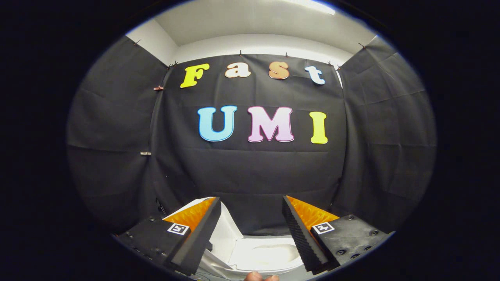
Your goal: Open the toilet lid.
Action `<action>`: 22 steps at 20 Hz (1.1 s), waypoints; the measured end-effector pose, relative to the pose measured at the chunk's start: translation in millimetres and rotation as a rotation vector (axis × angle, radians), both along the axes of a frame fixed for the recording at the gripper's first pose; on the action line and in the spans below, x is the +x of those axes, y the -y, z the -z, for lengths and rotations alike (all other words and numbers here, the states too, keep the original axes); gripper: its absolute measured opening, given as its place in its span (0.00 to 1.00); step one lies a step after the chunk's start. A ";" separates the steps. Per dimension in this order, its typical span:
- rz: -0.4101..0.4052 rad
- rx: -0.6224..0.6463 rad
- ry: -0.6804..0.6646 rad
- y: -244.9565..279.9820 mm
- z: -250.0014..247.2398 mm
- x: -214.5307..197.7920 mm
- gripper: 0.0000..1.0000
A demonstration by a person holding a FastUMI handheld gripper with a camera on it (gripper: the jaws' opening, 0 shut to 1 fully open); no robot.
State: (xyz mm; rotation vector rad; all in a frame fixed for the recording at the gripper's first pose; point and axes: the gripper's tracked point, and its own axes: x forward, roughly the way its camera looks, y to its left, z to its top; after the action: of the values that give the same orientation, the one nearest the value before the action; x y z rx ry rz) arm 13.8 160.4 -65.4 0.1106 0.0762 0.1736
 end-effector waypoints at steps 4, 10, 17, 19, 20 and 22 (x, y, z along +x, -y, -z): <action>0.036 0.027 0.025 35.5 -18.1 -6.2 0.98; 0.080 0.031 0.039 82.9 -31.0 -8.6 0.99; 0.131 0.023 0.032 121.8 -35.3 -9.7 0.99; 0.139 0.025 0.035 125.3 -37.1 -10.3 0.99; 0.139 0.026 0.038 125.7 -37.9 -9.9 0.99; 0.138 0.023 0.035 124.1 -37.2 -10.6 0.99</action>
State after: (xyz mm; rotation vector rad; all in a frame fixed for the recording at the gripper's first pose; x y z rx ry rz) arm 3.2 36.3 -28.2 0.1352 0.0313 0.0387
